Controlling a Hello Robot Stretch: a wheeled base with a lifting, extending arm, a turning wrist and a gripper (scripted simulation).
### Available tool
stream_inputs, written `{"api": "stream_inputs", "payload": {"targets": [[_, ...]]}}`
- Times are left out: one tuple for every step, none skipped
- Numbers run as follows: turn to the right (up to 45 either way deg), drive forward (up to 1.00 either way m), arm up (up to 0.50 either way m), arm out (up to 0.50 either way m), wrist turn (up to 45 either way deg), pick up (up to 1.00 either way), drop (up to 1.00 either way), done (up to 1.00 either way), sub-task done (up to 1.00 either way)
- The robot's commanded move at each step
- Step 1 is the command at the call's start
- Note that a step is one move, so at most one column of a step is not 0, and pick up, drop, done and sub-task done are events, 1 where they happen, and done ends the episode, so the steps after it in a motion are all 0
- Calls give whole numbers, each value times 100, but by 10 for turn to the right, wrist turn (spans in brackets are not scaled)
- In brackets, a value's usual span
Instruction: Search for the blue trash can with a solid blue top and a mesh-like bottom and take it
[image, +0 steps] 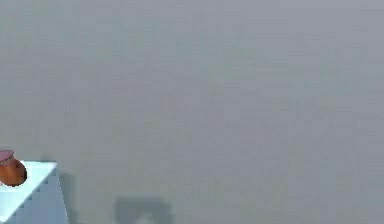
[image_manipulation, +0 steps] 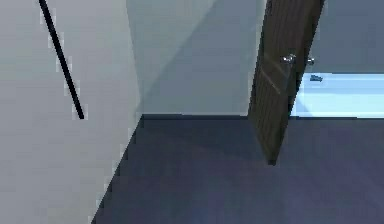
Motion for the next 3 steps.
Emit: {"api": "stream_inputs", "payload": {"targets": [[-450, 0, 0, 0, 0, 0, 0, 0, 0], [-90, 0, 0, 0, 0, 0, 0, 0, 0], [0, 0, 14, 0, 0, 0, 0, 0, 0]]}}
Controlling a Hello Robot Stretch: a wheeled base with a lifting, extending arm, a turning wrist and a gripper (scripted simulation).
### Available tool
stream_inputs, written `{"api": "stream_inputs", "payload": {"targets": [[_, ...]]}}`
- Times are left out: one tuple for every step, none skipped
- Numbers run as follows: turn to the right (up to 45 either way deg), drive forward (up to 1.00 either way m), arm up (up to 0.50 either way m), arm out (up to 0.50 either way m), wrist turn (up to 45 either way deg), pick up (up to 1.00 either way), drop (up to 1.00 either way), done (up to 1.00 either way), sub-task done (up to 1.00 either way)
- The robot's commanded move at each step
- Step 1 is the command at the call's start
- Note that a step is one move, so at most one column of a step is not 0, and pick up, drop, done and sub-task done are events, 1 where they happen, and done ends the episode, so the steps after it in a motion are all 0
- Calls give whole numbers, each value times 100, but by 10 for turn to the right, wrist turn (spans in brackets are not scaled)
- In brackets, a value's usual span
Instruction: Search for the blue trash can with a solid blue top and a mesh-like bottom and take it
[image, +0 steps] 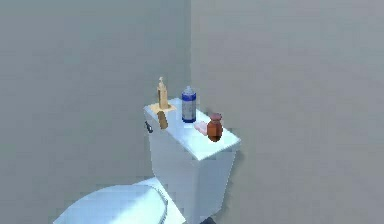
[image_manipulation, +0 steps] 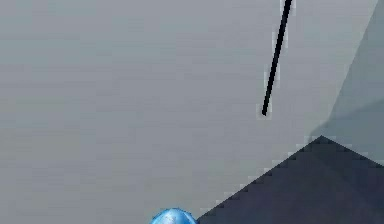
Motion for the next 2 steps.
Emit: {"api": "stream_inputs", "payload": {"targets": [[0, 0, 0, 18, 0, 0, 0, 0, 0], [0, 0, 0, 0, 450, 0, 0, 0, 0]]}}
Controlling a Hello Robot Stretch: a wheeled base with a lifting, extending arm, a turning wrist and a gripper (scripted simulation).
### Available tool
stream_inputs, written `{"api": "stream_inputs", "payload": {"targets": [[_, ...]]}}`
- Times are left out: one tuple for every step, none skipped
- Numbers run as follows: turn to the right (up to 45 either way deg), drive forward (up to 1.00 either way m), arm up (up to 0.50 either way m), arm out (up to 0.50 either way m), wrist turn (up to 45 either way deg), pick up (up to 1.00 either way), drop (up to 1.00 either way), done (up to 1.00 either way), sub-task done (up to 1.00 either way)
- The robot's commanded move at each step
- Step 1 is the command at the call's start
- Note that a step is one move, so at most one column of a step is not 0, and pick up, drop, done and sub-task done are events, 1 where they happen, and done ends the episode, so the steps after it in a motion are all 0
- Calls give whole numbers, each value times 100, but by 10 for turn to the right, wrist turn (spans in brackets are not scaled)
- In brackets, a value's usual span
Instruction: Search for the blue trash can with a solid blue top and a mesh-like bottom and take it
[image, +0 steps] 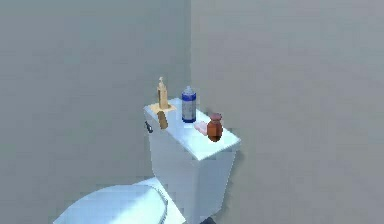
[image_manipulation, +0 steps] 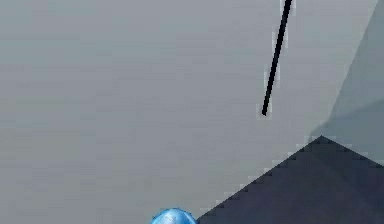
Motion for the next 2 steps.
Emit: {"api": "stream_inputs", "payload": {"targets": [[0, 0, 0, 0, 450, 0, 0, 0, 0], [0, 0, 0, 0, 450, 0, 0, 0, 0]]}}
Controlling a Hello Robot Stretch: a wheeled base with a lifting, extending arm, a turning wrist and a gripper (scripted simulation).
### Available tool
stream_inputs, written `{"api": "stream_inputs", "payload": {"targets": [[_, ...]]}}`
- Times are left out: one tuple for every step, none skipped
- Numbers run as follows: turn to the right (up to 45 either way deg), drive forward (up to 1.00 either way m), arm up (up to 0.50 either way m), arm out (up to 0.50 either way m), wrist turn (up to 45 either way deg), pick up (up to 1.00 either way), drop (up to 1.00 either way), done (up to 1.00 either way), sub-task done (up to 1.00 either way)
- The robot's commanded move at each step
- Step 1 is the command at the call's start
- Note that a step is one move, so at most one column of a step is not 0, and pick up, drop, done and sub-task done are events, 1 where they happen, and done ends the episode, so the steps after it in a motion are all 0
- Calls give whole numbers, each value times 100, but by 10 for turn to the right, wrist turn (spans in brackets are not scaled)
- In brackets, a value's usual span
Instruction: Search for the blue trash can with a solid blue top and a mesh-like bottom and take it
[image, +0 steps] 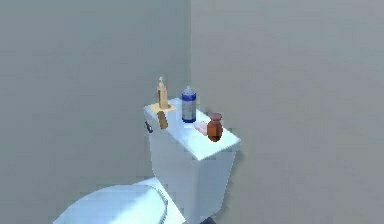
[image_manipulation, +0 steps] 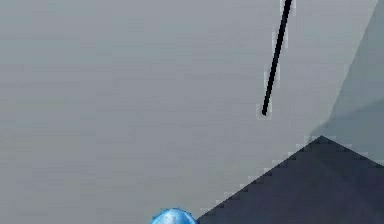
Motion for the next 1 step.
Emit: {"api": "stream_inputs", "payload": {"targets": [[0, 0, 0, 0, 270, 0, 0, 0, 0]]}}
